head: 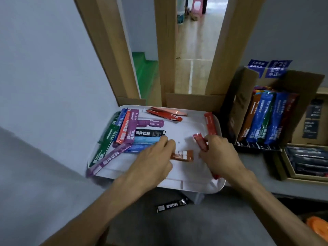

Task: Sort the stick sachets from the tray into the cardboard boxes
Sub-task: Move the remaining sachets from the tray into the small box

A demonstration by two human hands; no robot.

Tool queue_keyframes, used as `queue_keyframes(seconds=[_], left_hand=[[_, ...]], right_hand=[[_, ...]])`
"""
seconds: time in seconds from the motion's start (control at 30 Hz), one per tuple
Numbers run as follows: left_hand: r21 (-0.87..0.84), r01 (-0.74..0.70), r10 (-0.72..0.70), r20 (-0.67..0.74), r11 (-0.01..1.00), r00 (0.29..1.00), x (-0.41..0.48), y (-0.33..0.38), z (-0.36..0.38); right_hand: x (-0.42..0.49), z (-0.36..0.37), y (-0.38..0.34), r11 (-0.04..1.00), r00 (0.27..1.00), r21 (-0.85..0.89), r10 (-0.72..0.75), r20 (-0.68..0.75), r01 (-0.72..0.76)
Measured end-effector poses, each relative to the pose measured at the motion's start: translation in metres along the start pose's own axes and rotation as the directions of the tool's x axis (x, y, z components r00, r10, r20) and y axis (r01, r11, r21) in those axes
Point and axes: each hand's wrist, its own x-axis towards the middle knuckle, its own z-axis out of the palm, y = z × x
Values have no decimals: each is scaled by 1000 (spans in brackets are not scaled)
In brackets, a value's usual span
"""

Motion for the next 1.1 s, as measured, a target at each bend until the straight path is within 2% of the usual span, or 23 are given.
queue_keyframes(seconds=[0.07,0.13,0.23,0.3,0.43,0.53,0.6,0.63,0.7,0.77,0.83,0.87,0.97,1.03,1.1], left_hand=[[-17,64,-64,-12,998,998,0,-21,-17],[40,88,-89,47,995,995,4,-40,-26],[166,35,-60,146,985,987,4,-59,-18],[188,9,-37,147,982,988,4,-67,-10],[208,-27,12,72,978,997,6,-77,-5],[144,-37,42,-36,989,998,-1,-80,-10],[-15,47,-49,-131,999,990,-10,-80,-20],[-115,128,-145,-160,985,976,-13,-82,-27],[-314,307,-377,-192,898,906,-12,-91,-41],[-419,420,-533,-199,805,823,-2,-104,-52],[-395,477,-584,-216,785,783,12,-112,-58],[-376,495,-594,-216,783,775,21,-115,-58],[-262,582,-619,-81,770,781,47,-121,-52],[-126,606,-609,17,785,793,59,-121,-43],[-78,608,-607,40,790,794,65,-119,-33]], right_hand=[[10,-6,-7,998,990,60,10,-137,-2],[27,-7,-14,999,976,-23,20,-216,-25],[47,2,-20,962,988,-236,112,-109,-136],[54,7,-18,939,988,-308,136,-75,-152],[58,10,-21,939,987,-320,86,-133,-125],[57,12,-26,966,992,-257,-15,-125,-17],[58,10,-40,988,990,-129,-97,-104,83],[58,8,-52,986,985,-71,-154,-79,149],[60,11,-81,944,944,-15,-329,4,329],[63,20,-108,870,864,-23,-485,134,492],[66,32,-123,820,812,-96,-531,242,564],[67,36,-125,801,806,-148,-537,249,580],[62,32,-123,743,798,-296,-581,161,600],[56,24,-113,738,812,-349,-562,156,578],[51,15,-95,749,836,-374,-516,188,546]])
